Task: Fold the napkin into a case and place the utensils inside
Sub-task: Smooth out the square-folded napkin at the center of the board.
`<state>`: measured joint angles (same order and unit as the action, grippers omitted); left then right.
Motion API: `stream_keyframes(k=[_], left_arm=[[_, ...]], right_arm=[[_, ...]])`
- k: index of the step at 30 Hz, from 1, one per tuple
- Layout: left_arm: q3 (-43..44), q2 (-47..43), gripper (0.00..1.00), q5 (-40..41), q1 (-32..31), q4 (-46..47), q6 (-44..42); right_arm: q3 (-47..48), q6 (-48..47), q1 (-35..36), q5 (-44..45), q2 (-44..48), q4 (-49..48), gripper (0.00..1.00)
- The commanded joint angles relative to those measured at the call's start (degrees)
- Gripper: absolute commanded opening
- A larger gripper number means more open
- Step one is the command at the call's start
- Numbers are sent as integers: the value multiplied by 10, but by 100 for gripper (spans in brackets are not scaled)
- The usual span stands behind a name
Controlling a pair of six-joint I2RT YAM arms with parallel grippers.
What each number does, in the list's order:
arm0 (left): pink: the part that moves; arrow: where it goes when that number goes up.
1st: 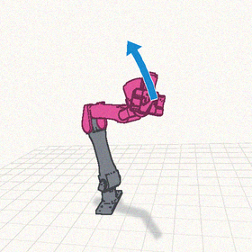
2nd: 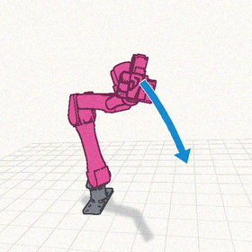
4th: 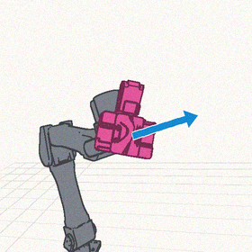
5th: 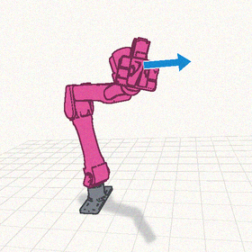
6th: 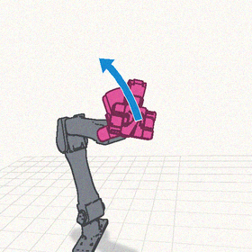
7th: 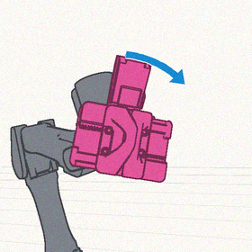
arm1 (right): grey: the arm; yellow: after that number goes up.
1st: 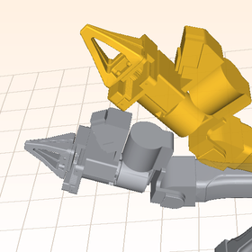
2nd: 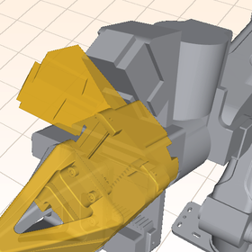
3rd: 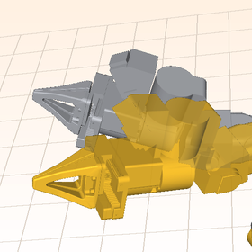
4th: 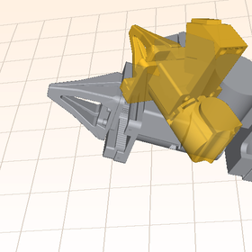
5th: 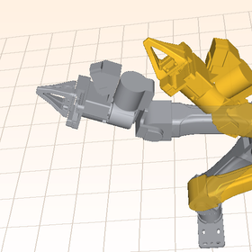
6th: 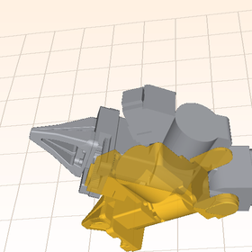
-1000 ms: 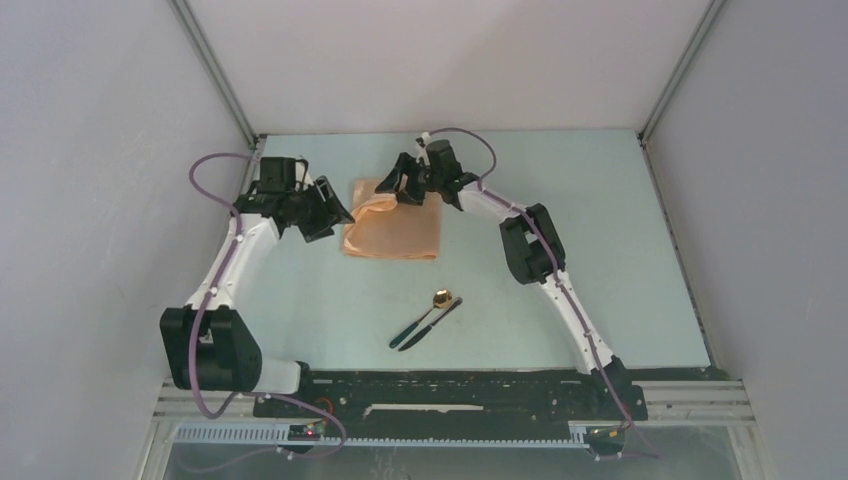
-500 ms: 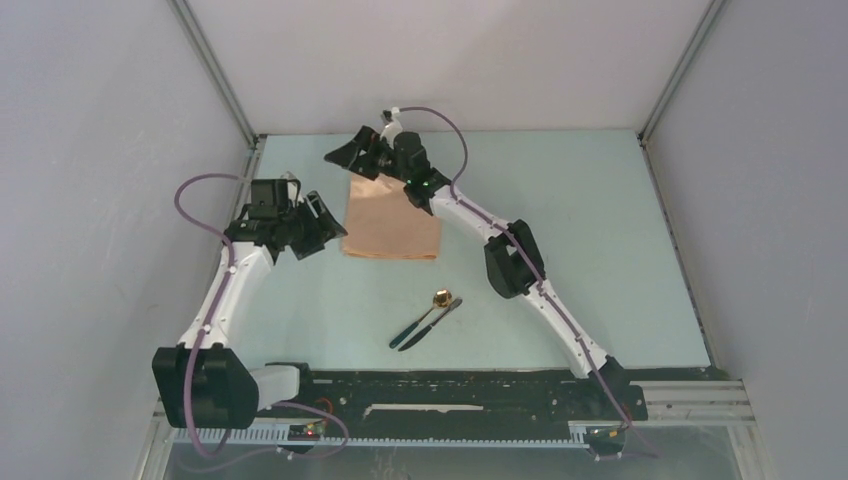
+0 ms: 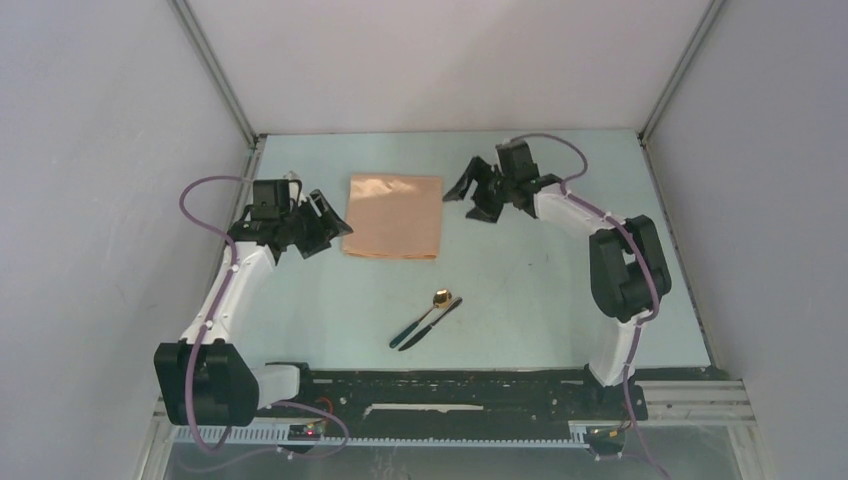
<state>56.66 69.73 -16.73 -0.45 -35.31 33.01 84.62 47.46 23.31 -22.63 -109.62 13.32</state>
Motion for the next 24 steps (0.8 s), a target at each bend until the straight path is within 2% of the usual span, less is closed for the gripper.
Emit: stream_keyframes(k=[1, 7, 10, 15, 19, 24], left_arm=[[-4, -19, 70, -19, 3, 7, 2], [0, -23, 70, -25, 3, 3, -1], [2, -24, 70, -32, 3, 2, -1], [5, -29, 70, -35, 3, 1, -6], [6, -31, 70, -38, 3, 0, -9], [10, -30, 71, -39, 3, -3, -13]], right_arm=[[-114, -12, 21, -26, 30, -3, 85], [-158, 20, 25, -79, -5, -88, 76], [-160, 33, 36, -85, -30, -114, 76], [-163, 52, 50, -71, -67, -164, 70], [-162, 62, 53, -70, -85, -197, 59], [-163, 57, 62, -50, -94, -192, 51]])
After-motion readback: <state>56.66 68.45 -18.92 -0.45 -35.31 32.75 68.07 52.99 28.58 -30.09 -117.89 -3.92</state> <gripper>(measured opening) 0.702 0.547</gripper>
